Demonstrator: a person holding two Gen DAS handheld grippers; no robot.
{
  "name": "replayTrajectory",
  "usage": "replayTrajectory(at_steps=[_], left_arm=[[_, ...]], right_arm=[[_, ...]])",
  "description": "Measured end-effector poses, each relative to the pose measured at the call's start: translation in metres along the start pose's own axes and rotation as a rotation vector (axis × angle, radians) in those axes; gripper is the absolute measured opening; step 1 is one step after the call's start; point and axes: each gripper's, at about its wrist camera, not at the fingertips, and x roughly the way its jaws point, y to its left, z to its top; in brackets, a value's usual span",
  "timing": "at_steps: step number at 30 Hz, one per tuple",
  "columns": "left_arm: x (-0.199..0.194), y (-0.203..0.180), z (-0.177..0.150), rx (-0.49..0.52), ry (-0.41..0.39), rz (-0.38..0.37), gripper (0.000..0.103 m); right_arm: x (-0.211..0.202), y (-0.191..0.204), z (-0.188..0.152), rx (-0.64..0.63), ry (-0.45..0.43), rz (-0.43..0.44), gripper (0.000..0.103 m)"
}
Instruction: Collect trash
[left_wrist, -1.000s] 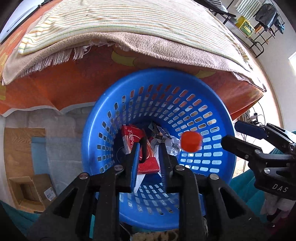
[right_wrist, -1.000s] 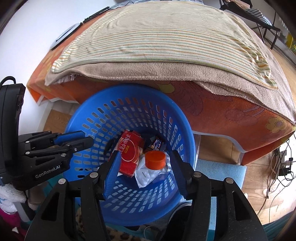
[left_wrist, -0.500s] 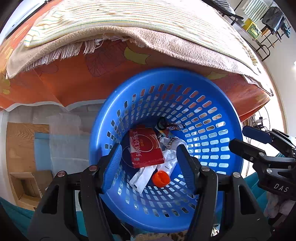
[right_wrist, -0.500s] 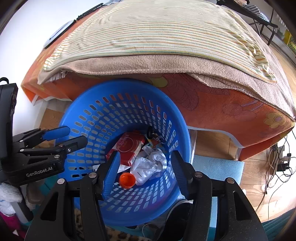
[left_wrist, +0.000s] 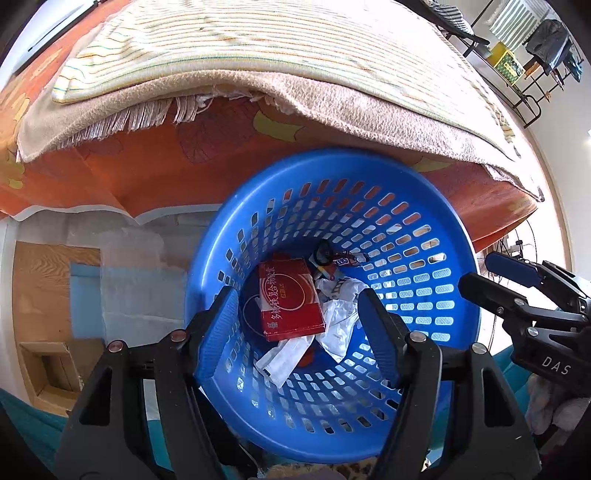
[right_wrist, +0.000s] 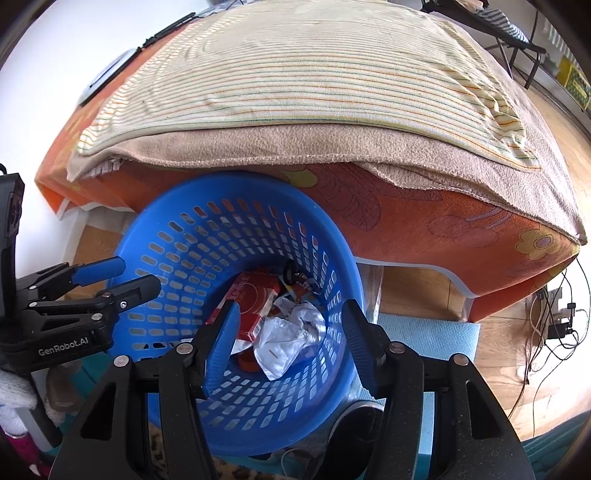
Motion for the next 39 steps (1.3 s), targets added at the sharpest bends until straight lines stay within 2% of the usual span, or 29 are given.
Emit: replayTrajectory(at_steps=[12,19,23,26,28,30,37,39], left_arm=[[-0.032,-0.001,0.017,0.007,-0.067,0.001,0.069],[-0.062,-0.010,0.028,0.036,-0.145,-0.003,0.069],[-0.084,-0.018,0.033,0.053,-0.201,-0.008,0.069],[-0.101,-0.025,0.037,0.072,-0.244,-0.005,0.070],[-0.112,-0.029,0.039,0.080,-0.269,-0.009,0.072],[-0.124,-0.033,0.041,0.083,-0.298,-0.018,0.082],[-0.160,-0.037,0.048,0.078,-0.381,-0.028,0.086],[-0.168,-0.036,0.050,0.072,-0.399,-0.026,0.089]], right_arm=[[-0.022,-0.004,0.016,0.009,-0.061,-0.030,0.056],[-0.045,-0.006,0.026,0.026,-0.130,-0.021,0.058],[-0.065,-0.003,0.028,0.017,-0.192,-0.019,0.069],[-0.079,0.001,0.031,0.003,-0.235,-0.012,0.070],[-0.087,0.003,0.032,-0.001,-0.256,-0.006,0.070],[-0.095,0.003,0.033,0.003,-0.273,0.007,0.070],[-0.124,0.002,0.038,0.010,-0.332,0.021,0.070],[-0.133,0.001,0.040,0.006,-0.351,0.016,0.074]])
